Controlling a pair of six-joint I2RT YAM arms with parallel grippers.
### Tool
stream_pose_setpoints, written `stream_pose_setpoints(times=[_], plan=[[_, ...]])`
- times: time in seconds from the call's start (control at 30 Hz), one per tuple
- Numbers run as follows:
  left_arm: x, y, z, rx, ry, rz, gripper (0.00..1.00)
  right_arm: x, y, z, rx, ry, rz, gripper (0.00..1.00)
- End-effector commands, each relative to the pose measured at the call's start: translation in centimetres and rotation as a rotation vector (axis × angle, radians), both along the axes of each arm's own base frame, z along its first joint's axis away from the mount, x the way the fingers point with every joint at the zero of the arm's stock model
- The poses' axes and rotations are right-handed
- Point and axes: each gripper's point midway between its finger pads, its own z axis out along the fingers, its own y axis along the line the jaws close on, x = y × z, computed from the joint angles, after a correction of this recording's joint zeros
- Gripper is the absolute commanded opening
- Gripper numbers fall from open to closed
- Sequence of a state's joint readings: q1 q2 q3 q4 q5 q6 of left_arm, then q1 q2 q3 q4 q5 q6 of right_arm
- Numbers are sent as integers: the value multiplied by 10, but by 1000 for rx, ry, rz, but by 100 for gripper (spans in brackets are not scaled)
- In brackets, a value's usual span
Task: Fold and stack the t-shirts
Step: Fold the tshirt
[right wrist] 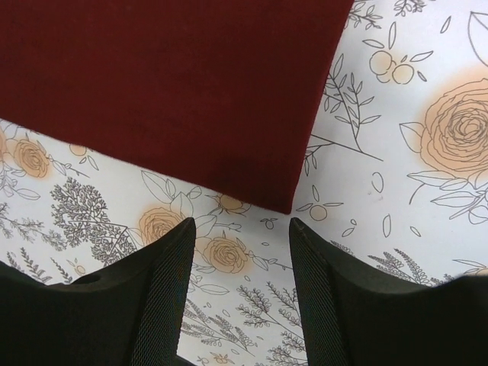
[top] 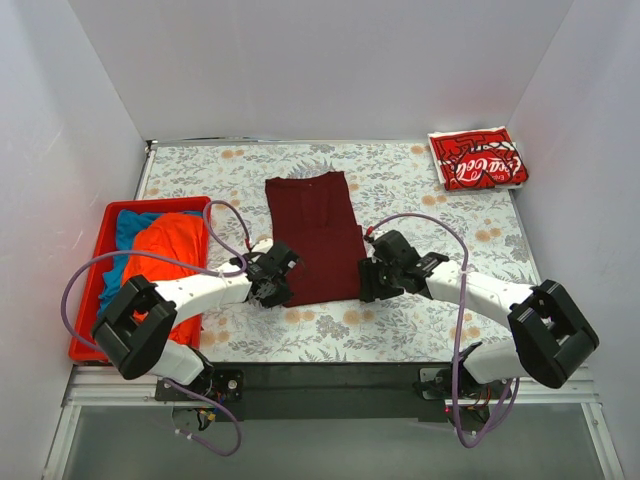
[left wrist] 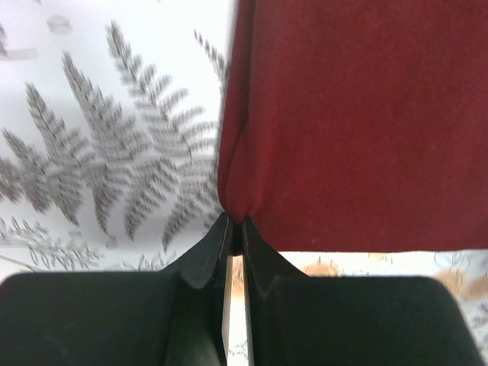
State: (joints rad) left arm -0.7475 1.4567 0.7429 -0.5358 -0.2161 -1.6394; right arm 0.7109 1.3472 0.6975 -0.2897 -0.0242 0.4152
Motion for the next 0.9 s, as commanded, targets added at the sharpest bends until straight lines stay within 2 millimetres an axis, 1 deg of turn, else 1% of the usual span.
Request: stream_pose_setpoints(times=[0.0,0.07,0.17,0.27,0.47,0.53,0.67,0.87], plan=[[-55,20,-21,54,178,1,0,9,7,5,-23,-22,-17,59],[-56,23,-21,57,170,7,0,10,0,2,-64,-26,-36,57],[-55,24,-18,60,159,6,0,13,-8,3,-101,-45,-62,56],[-54,23,-19,60,162,1,0,14,-10,1,-122,-33,-65,53],[-54,21,-23,72,176,-8,0,11,-4,-6,-123,3,-46,46],[-53,21,-21,68,172,-9,0,11,0,-4,-111,6,-34,45],[-53,21,-21,67,169,-8,0,16,4,8,-89,-19,-37,45],[-53,19,-22,61,173,-20,0,15,4,12,-84,-17,-40,45]])
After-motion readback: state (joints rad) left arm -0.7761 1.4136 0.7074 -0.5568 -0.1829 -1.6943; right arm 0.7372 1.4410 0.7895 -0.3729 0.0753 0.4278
